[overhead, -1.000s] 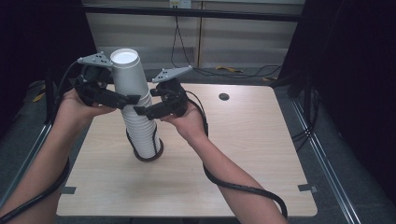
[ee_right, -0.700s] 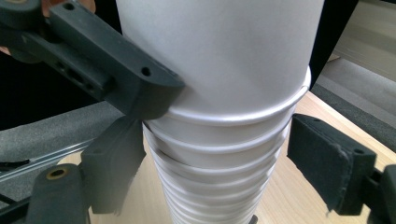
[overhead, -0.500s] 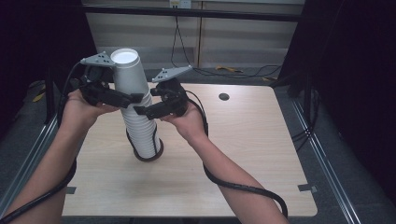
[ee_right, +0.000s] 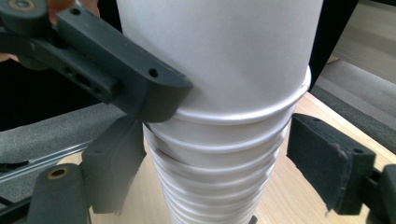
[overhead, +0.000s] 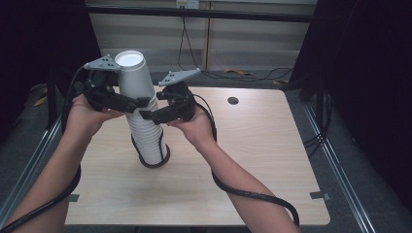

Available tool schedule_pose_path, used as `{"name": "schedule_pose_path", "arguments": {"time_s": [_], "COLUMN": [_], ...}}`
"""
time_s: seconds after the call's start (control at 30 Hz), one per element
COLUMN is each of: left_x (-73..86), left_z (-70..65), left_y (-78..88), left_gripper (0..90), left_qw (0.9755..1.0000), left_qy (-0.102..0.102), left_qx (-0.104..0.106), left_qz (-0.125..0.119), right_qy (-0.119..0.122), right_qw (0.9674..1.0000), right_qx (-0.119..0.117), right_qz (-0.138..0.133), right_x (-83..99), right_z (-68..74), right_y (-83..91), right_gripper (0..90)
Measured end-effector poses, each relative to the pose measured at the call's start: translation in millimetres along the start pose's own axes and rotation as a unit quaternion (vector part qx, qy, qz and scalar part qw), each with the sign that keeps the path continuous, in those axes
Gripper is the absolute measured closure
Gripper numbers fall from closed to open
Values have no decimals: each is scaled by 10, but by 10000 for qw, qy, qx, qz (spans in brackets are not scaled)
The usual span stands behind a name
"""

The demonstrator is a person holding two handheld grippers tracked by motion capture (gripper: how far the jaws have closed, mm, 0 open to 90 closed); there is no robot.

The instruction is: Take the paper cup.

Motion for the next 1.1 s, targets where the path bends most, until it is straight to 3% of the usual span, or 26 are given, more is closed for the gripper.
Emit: {"name": "schedule_pose_path", "arguments": {"time_s": [0.6, 0.67, 0.73, 0.83, 0.97, 1.1], "left_x": [-62, -102, -138, -153, -138, -128], "left_z": [-5, 9, 16, 19, 13, 5], "left_y": [47, 88, 116, 121, 108, 91], "left_gripper": [90, 94, 93, 92, 91, 91], "left_qw": [9999, 9999, 9999, 9999, 9999, 9999], "left_qy": [35, 142, 163, 130, 110, 83], "left_qx": [-91, -44, -28, 4, -7, -25], "left_qz": [105, -9, 12, 56, 44, 70], "right_qy": [50, 87, 156, 82, 22, 7], "right_qw": [10000, 10000, 9998, 9999, 10000, 9999], "right_qx": [-8, -10, 14, -59, 17, 51], "right_qz": [-36, 23, 77, -59, -11, -139], "right_x": [4, 3, 10, 14, 17, -22], "right_z": [2, 8, 13, 3, 0, 0], "right_y": [8, 15, 12, 30, 27, 62], "right_gripper": [194, 265, 267, 267, 166, 134]}}
Point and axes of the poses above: each handheld gripper's, and its own axes: y roughly backward along the jaws, x roughly out of its underside, z roughly to its left, the point moved 2 cm from there along -y, roughly forward along the jaws, and after that the axes turned 14 degrees about -x, right-handed, at the moved point
